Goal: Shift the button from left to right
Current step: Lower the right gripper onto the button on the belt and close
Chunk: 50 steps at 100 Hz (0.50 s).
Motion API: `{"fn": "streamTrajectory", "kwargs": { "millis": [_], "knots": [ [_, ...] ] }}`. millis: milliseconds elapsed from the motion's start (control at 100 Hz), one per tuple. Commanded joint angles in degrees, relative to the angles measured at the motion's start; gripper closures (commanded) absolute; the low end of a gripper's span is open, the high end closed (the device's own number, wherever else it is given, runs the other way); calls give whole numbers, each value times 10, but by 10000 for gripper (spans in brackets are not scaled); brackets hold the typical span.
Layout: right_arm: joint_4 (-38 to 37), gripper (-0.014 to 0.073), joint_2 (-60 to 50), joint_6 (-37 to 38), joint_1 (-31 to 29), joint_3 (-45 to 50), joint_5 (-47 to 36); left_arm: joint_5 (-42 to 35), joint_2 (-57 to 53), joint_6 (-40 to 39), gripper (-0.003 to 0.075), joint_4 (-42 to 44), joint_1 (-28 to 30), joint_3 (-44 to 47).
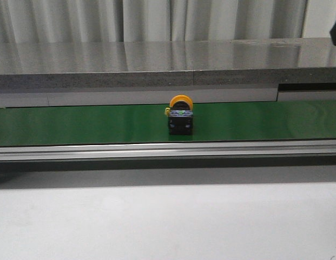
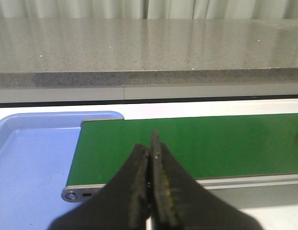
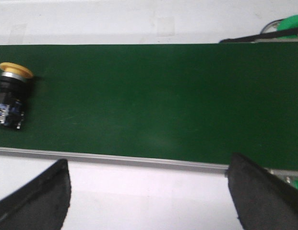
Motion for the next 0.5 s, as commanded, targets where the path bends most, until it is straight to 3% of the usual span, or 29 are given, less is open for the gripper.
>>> {"fn": "streamTrajectory", "kwargs": {
  "millis": [0,490],
  "knots": [
    [6,-59,25,-8,21,-44,-25,-48,4,-2,741,-8,-4,-18],
    [6,-59,229,-8,125,-173,-25,-48,4,-2,741,-8,-4,-18]
  ]
}}
